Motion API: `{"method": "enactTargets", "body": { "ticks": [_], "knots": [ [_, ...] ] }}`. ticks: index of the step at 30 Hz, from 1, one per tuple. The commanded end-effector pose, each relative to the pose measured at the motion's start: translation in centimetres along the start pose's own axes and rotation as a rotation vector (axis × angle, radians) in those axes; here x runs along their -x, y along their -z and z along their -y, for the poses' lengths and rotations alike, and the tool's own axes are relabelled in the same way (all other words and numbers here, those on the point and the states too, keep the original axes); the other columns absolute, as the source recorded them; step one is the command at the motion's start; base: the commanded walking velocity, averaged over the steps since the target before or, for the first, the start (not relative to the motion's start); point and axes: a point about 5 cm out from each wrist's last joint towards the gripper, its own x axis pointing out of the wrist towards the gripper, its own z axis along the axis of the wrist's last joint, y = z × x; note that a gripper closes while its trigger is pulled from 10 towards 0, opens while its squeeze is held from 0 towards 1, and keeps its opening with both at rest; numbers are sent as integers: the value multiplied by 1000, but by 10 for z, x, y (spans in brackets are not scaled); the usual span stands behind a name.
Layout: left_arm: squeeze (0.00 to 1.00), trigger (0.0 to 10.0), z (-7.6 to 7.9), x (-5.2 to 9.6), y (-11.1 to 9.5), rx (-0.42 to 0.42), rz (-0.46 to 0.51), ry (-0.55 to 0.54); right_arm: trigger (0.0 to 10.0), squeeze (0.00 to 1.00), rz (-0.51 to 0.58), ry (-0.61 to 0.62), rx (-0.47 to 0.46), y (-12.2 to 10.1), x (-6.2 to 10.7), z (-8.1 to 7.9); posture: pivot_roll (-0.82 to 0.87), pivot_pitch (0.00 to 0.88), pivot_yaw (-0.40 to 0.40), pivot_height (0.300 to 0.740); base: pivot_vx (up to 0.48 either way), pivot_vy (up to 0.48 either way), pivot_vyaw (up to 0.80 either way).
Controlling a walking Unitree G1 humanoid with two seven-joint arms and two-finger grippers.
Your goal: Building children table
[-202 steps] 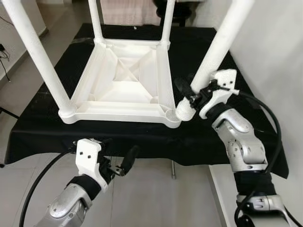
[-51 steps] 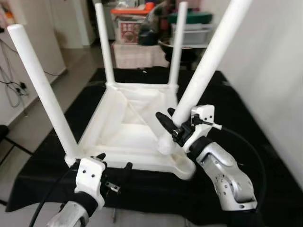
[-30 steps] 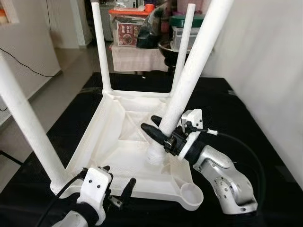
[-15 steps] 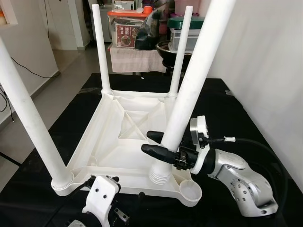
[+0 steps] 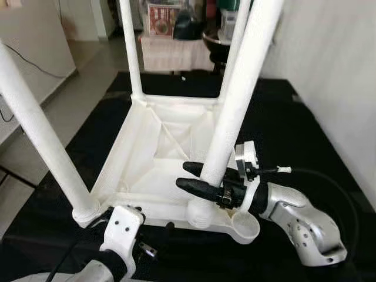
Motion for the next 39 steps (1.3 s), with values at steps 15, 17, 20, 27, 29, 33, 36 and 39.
{"method": "enactTargets", "body": {
  "ticks": [15,17,20,27,29,33,36,39],
  "knots": [
    [0,10000,22,11,15,-65,-102,216,10000,0,-43,-144,5,-1,7,-5,35,94,-54,740,0,0,0],
    [0,10000,27,14,16,-65,-116,253,10000,0,-52,-166,3,-1,9,-5,35,94,-55,740,0,0,0],
    [0,10000,33,18,14,-44,-118,296,10000,0,-91,-249,13,0,16,-7,38,108,-62,740,0,0,0],
    [0,10000,37,23,11,-42,-110,312,10000,0,-112,-271,33,3,23,0,41,139,-68,740,0,0,0],
    [0,10000,38,28,8,-93,-107,303,10000,0,-84,-218,44,1,22,8,51,178,-66,740,0,0,0],
    [0,10000,36,33,6,-145,-103,275,10000,0,-66,-208,45,-4,26,11,53,194,-62,740,0,0,0],
    [0,10000,31,31,3,-135,-94,235,10000,0,-49,-194,56,-8,28,11,45,221,-48,740,0,0,0],
    [0,10000,23,26,-2,-101,-71,153,10000,0,-11,-156,63,-12,25,10,41,224,-45,740,0,0,0]
  ]
}}
